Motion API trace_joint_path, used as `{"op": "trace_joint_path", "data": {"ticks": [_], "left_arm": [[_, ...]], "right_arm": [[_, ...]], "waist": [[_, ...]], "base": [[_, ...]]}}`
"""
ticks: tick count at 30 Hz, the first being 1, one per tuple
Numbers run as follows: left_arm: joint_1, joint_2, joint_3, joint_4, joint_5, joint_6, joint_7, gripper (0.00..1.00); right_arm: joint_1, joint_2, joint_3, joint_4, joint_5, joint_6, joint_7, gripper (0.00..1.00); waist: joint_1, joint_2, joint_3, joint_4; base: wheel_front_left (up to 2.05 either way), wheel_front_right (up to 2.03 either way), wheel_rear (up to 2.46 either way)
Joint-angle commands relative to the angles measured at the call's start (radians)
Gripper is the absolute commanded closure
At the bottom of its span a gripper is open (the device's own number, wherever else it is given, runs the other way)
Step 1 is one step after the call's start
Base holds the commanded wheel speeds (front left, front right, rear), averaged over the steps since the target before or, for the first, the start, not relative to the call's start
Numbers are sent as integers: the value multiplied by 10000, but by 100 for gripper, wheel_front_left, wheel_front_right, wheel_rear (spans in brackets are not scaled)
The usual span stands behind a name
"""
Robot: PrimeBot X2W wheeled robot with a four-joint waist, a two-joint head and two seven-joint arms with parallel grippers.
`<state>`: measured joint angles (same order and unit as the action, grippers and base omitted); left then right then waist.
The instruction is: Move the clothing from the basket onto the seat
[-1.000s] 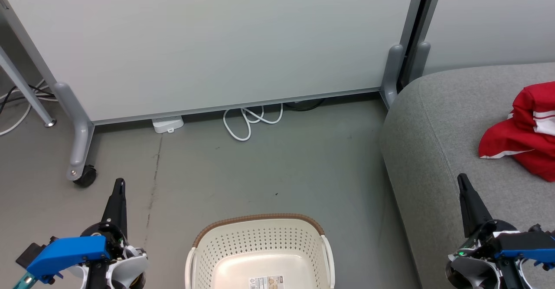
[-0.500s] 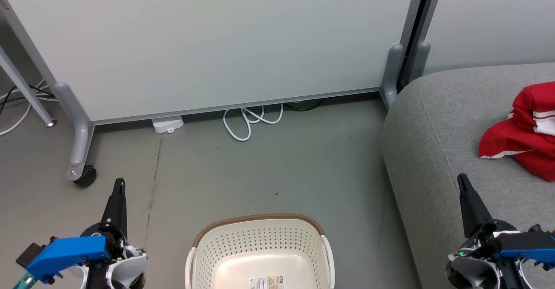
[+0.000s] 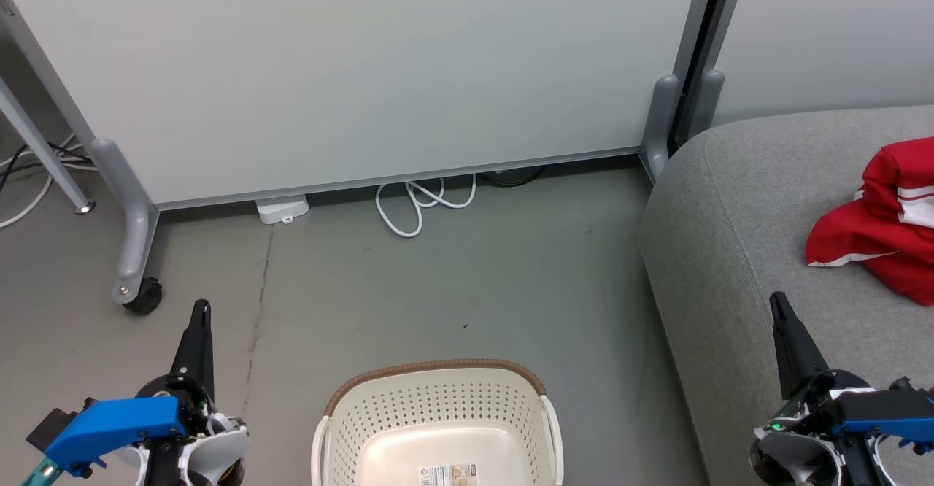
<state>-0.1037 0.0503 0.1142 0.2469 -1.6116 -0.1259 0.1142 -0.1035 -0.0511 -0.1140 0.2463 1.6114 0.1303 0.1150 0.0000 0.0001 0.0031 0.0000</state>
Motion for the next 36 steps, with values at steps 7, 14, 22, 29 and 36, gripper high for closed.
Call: {"op": "trace_joint_path", "data": {"ticks": [7, 14, 22, 29, 36], "left_arm": [[-99, -2, 25, -33, -26, -96, 36, 100], [-98, -2, 24, -33, -26, -96, 35, 100], [-98, -2, 24, -34, -26, -96, 35, 100], [-98, -2, 24, -34, -27, -97, 35, 100], [-98, -2, 23, -34, -27, -97, 34, 100]], "right_arm": [[-98, 20, -12, -30, 28, 7, 22, 100], [-98, 20, -11, -30, 30, 7, 21, 100], [-97, 20, -11, -30, 28, 7, 21, 100], [-97, 20, -11, -30, 30, 8, 21, 100], [-97, 20, -12, -30, 29, 8, 20, 100]], "waist": [[0, -1, 0, 1], [0, -1, 0, 1], [0, -1, 0, 0], [0, -1, 0, 0], [0, -1, 0, 0]], "base": [[0, 0, 0], [0, 0, 0], [0, 0, 0], [0, 0, 0], [0, 0, 0]]}}
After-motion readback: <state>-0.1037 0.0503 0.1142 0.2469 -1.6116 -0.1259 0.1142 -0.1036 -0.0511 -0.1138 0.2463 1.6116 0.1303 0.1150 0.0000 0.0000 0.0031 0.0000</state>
